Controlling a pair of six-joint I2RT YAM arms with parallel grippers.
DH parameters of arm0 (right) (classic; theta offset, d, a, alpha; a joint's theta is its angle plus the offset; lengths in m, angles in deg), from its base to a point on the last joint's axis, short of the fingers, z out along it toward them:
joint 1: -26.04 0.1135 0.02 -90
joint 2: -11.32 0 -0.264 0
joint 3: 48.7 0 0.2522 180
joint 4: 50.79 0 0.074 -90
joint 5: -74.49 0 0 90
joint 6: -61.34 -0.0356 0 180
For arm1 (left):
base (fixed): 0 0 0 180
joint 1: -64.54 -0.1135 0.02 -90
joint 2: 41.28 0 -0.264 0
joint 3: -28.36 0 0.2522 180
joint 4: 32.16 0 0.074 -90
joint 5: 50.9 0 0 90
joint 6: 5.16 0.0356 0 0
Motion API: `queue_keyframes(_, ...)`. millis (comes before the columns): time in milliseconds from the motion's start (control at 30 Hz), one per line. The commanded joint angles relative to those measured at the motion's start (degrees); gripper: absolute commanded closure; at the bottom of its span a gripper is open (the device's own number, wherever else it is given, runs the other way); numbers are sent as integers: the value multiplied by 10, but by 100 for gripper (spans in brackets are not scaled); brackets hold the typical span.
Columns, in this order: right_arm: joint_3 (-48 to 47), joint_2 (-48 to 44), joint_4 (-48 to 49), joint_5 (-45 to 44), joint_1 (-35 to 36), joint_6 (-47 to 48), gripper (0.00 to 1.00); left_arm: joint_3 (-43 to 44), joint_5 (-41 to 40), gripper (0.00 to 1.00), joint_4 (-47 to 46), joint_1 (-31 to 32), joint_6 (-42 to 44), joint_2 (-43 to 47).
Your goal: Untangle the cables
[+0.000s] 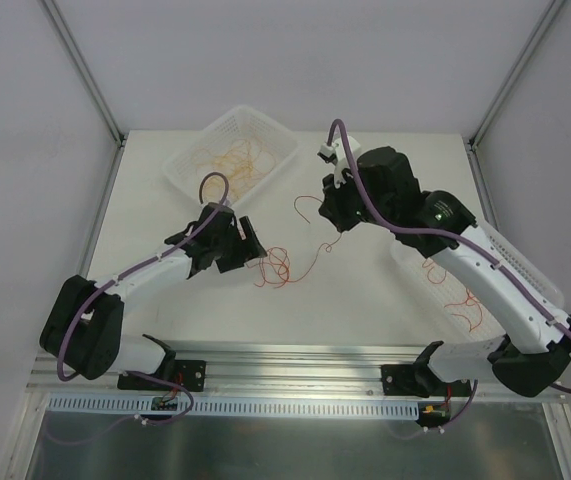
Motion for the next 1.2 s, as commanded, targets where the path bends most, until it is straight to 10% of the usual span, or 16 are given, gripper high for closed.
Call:
queue_keyframes(0, 27, -31, 32, 2, -3, -19, 99, -23, -37, 29, -44, 5, -105, 8)
queue_keyframes(633, 88, -78, 31, 12, -2, -6, 99, -62, -69, 37, -85, 13, -360, -38)
queue_keyframes(767, 90, -85, 25, 10, -3, 2, 99, -57, -69, 50, -86, 19, -366, -64)
queue_keyframes(967, 79, -103, -7, -55, -2, 30, 99, -58, -97, 99, -85, 15, -363, -70)
queue_keyframes(1167, 53, -135, -56, -210, -23, 65, 99, -97, -113, 100, -72, -76, -308, -14)
